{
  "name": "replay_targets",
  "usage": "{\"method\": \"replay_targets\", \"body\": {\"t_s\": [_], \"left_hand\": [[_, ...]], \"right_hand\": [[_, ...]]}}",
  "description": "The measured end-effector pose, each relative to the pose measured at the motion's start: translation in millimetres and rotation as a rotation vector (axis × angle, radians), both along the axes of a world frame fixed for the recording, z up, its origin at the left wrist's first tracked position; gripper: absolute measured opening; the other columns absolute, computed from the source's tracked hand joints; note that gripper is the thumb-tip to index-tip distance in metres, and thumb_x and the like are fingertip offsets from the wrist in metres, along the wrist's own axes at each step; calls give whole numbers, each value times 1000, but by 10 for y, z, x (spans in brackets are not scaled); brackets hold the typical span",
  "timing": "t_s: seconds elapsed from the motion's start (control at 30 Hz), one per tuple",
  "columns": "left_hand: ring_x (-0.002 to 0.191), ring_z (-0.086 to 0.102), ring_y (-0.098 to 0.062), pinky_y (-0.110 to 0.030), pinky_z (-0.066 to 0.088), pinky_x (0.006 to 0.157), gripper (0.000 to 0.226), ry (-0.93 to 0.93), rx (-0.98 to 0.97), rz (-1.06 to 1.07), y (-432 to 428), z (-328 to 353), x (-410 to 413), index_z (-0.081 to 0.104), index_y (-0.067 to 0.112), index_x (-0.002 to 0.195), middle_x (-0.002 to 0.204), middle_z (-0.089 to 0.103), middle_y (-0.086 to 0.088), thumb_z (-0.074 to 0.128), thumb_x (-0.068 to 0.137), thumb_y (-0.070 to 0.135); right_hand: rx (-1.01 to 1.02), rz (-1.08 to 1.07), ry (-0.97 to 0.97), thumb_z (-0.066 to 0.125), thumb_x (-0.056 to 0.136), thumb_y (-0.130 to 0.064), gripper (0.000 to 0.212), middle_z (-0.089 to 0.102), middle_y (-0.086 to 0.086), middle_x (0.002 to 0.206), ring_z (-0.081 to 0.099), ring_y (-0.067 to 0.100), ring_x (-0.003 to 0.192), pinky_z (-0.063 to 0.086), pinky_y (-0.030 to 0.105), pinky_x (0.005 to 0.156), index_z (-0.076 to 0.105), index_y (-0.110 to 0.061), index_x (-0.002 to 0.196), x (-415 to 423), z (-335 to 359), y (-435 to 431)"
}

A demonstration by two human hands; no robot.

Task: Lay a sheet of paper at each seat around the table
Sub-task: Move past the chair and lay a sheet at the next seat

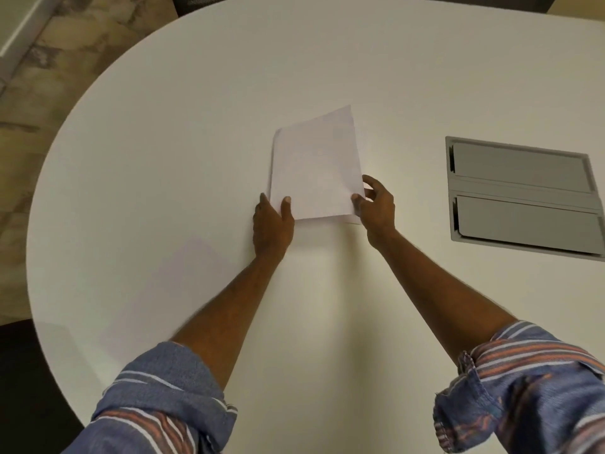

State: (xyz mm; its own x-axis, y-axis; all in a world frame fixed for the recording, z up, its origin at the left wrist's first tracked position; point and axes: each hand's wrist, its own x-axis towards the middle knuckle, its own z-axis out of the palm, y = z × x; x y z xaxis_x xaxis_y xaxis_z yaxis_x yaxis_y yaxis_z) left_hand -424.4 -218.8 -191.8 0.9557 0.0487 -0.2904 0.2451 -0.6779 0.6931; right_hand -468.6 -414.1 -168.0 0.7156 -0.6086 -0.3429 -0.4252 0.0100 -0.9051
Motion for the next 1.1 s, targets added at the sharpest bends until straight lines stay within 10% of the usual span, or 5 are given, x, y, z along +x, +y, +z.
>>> {"method": "replay_targets", "body": {"t_s": [0.27,0.63,1.1], "left_hand": [[112,64,-26,-27,48,93,42,-10,-286,102,146,306,-152,61,8,130,123,68,-11,67,88,12],[87,68,-19,-28,55,82,30,71,-387,12,96,559,-1050,70,10,110,101,75,-5,76,80,9],[95,70,-23,-35,57,90,39,207,-497,-184,-364,880,-2389,68,9,115,107,73,-7,81,78,12]], "right_hand": [[-23,22,49,59,87,-10,40,69,5,106,64,19,93,50,27,70,63,-19,126,-515,198,47],[-131,-133,228,64,87,-11,19,68,6,99,60,22,86,43,27,70,70,-8,105,-1430,473,18],[-167,-327,251,65,79,-2,32,67,6,105,62,25,96,43,28,74,68,-13,109,-3036,878,-468]]}}
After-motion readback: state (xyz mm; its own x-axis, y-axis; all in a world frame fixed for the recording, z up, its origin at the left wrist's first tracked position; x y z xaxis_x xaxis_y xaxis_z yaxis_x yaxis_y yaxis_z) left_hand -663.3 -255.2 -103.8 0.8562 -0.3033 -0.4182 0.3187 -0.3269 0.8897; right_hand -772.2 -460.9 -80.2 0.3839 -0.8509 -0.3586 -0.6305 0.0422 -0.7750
